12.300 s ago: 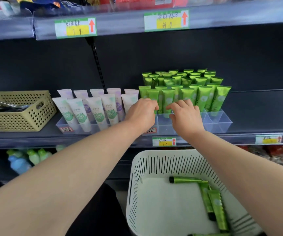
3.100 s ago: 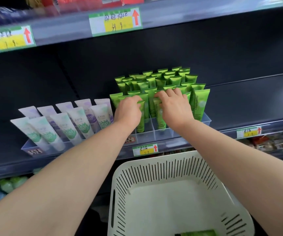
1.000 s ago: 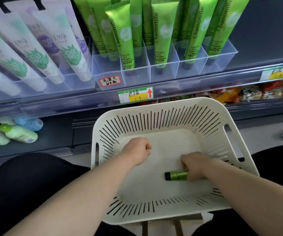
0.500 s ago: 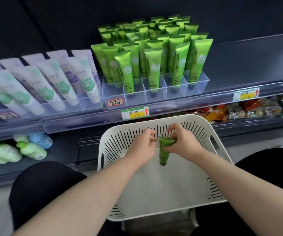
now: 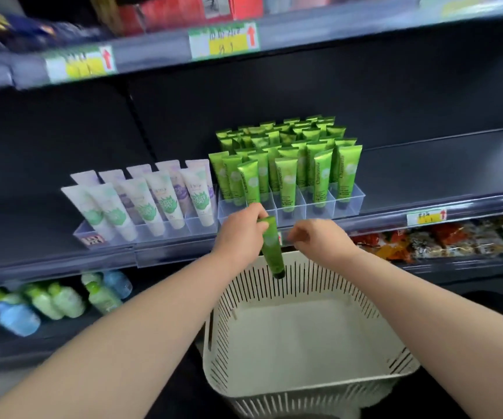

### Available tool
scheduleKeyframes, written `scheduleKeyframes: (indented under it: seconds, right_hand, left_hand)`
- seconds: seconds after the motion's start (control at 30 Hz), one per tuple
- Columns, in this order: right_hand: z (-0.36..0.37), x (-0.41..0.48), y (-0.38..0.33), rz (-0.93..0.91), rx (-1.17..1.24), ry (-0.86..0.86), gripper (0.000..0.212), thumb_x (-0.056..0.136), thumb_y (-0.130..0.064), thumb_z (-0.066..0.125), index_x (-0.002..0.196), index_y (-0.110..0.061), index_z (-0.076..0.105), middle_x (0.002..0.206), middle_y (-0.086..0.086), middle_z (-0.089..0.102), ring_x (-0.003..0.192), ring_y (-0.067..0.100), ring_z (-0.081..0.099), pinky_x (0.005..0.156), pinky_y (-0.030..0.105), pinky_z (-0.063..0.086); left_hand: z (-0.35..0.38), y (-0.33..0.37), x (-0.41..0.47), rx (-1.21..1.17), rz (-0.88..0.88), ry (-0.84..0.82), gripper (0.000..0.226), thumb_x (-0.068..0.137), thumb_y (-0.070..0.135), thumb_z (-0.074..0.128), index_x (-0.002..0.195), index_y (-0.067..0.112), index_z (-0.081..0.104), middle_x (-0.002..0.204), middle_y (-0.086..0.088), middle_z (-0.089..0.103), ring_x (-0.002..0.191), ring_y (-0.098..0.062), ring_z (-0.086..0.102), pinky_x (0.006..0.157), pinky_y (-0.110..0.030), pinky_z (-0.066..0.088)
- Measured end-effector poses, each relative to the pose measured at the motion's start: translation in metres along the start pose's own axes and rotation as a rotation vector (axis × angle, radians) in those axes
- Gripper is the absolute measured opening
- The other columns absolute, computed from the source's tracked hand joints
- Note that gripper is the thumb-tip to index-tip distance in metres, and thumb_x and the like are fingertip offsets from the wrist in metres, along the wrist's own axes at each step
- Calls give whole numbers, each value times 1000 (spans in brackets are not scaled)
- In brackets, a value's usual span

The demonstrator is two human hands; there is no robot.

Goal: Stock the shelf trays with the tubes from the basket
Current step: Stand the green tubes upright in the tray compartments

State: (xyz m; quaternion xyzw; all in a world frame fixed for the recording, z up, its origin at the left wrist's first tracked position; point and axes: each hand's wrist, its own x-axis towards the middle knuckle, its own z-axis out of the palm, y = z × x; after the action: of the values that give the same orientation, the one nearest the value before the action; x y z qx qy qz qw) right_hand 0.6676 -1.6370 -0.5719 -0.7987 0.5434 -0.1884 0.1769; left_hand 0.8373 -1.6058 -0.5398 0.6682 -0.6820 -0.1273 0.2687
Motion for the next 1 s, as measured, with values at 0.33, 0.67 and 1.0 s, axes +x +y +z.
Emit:
scheduleKeyframes:
  seconds: [0.33, 0.67, 1.0]
  right_hand:
    - [-43, 43, -53, -183, -206, 210, 29, 90, -13, 47, 101, -27, 69, 99, -7, 71, 88, 19, 64, 69, 31, 53]
    - [-34, 85, -48, -243, -300, 166, 32, 89, -9, 48, 111, -23, 66, 107, 0, 67, 105, 23, 55, 69, 27, 44]
    - [-25, 95, -34, -211, -295, 141, 29, 91, -13, 47, 109, -25, 66, 106, -1, 67, 102, 22, 58, 71, 33, 51]
  left_hand:
    - [-88, 1, 49, 84, -23, 326, 11, 97, 15, 53, 103, 17, 62, 95, -2, 60, 85, -23, 56, 68, -33, 44]
    - [-69, -15, 94, 225, -43, 177, 18, 95, 4, 52, 109, 12, 61, 93, 2, 53, 82, -14, 47, 65, -26, 34]
    - [-64, -26, 113, 329, -71, 122, 28, 93, 1, 49, 113, 17, 60, 110, -6, 61, 92, -27, 58, 67, -33, 44]
